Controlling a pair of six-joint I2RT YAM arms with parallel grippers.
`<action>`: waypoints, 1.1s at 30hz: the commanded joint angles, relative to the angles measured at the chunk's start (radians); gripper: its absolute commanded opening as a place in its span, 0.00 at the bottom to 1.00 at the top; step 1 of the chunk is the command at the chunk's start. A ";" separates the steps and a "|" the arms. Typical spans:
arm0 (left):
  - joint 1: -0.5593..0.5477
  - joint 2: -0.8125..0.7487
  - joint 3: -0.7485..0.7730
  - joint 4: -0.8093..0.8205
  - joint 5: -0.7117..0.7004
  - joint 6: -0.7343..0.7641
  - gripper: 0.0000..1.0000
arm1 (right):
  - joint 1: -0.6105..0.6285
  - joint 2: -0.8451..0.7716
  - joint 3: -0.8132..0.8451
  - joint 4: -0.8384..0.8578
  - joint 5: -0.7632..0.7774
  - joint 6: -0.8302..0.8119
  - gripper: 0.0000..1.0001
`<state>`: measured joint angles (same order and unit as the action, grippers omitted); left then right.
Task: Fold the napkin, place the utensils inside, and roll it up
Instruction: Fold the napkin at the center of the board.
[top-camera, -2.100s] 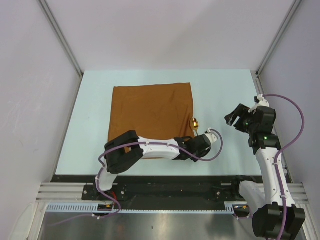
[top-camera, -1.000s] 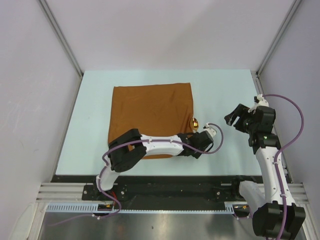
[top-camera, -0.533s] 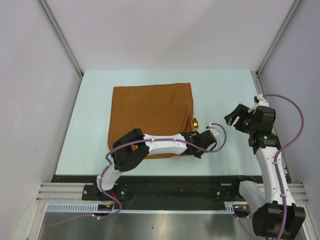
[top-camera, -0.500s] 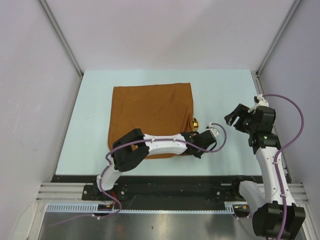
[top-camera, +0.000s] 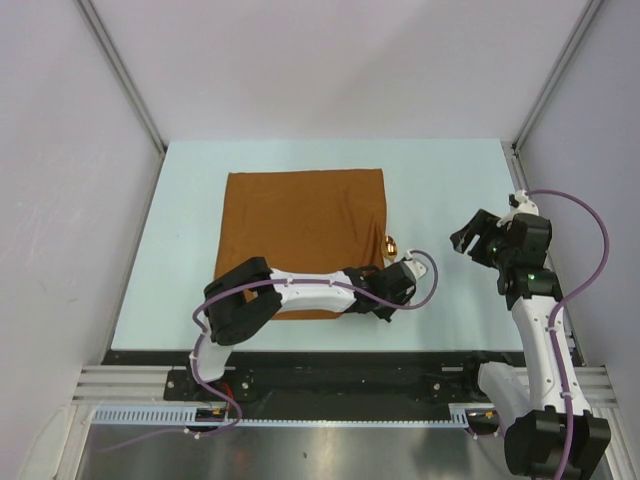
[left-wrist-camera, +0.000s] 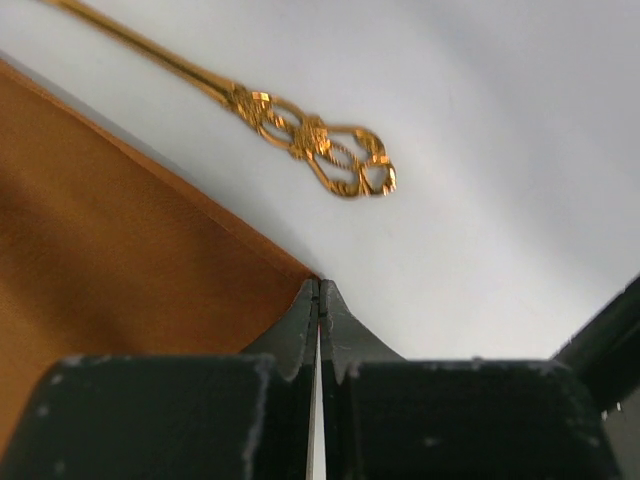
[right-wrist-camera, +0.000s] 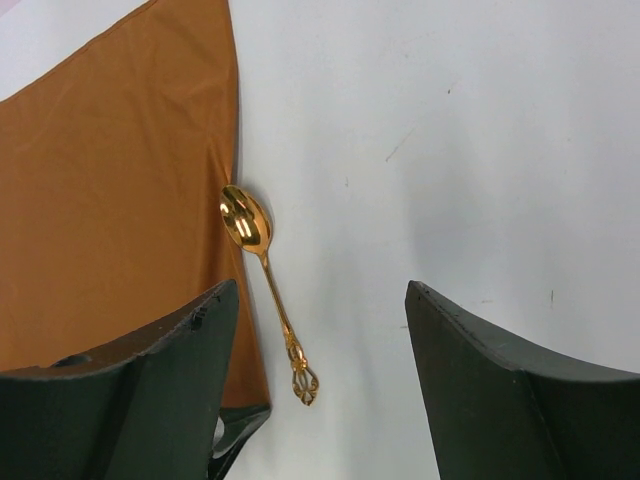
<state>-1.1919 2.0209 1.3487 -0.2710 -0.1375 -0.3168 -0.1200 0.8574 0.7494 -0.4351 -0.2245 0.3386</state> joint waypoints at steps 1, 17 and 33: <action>0.026 -0.112 -0.046 0.012 0.036 -0.021 0.00 | -0.004 -0.031 0.019 -0.008 0.020 -0.016 0.73; 0.340 -0.317 -0.184 0.113 0.001 -0.018 0.00 | -0.004 -0.018 0.013 -0.005 0.025 -0.019 0.74; 0.693 -0.315 -0.169 0.125 -0.114 0.085 0.00 | -0.004 0.003 0.005 0.018 0.022 -0.023 0.75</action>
<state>-0.5686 1.7130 1.1355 -0.1696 -0.2386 -0.2749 -0.1211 0.8604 0.7494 -0.4435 -0.2062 0.3351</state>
